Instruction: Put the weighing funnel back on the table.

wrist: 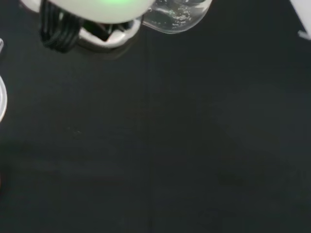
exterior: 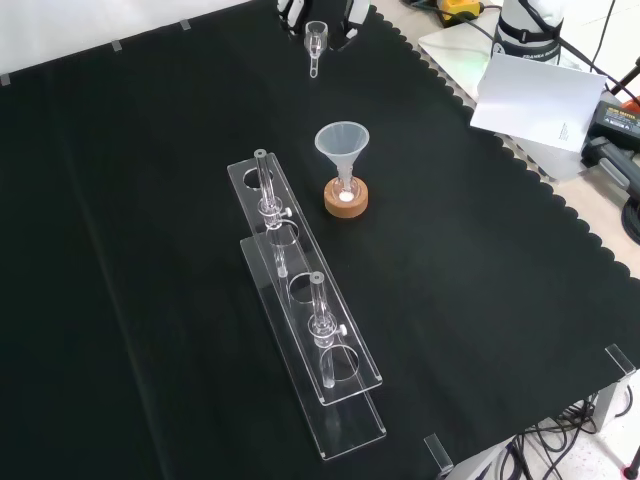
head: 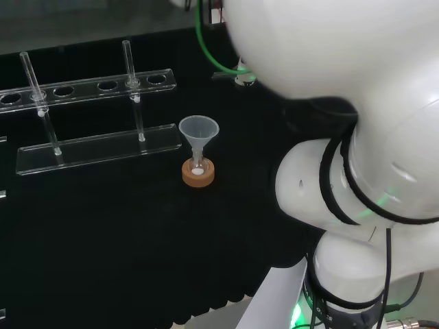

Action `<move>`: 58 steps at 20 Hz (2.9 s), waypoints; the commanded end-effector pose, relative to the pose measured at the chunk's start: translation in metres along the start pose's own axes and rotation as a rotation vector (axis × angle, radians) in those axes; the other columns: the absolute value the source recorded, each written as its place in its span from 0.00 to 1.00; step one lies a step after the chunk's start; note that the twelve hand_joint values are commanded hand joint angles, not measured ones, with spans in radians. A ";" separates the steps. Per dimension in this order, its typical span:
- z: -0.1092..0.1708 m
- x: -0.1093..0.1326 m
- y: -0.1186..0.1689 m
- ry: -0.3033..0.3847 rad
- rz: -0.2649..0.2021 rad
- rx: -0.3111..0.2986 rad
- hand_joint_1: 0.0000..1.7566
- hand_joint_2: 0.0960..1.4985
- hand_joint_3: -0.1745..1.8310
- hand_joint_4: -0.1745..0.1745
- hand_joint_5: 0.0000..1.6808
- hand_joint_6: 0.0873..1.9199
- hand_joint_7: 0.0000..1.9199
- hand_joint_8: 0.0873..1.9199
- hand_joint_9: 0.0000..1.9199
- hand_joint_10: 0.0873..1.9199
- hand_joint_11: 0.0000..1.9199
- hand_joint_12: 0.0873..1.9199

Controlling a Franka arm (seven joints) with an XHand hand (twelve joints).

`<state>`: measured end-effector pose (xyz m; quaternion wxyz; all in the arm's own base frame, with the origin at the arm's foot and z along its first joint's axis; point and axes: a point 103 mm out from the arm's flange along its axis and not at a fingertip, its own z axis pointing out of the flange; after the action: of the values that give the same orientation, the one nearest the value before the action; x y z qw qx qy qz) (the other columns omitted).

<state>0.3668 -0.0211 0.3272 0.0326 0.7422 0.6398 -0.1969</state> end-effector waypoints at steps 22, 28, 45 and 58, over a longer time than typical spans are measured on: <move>0.063 -0.020 0.139 0.118 -0.064 0.073 0.65 0.41 0.38 1.00 0.79 0.24 0.44 0.29 0.68 0.00 0.59 0.40; 0.089 -0.006 0.176 0.101 -0.099 0.112 0.65 0.41 0.38 1.00 0.79 0.24 0.44 0.29 0.68 0.00 0.59 0.40; 0.138 0.027 0.226 0.070 -0.168 0.164 0.64 0.41 0.38 1.00 0.79 0.25 0.44 0.29 0.68 0.00 0.59 0.40; 0.166 0.052 0.233 0.095 -0.204 0.181 0.64 0.41 0.38 1.00 0.79 0.25 0.44 0.29 0.68 0.00 0.58 0.40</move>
<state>0.5526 -0.0699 0.1152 -0.0855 0.6841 0.6897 -0.2213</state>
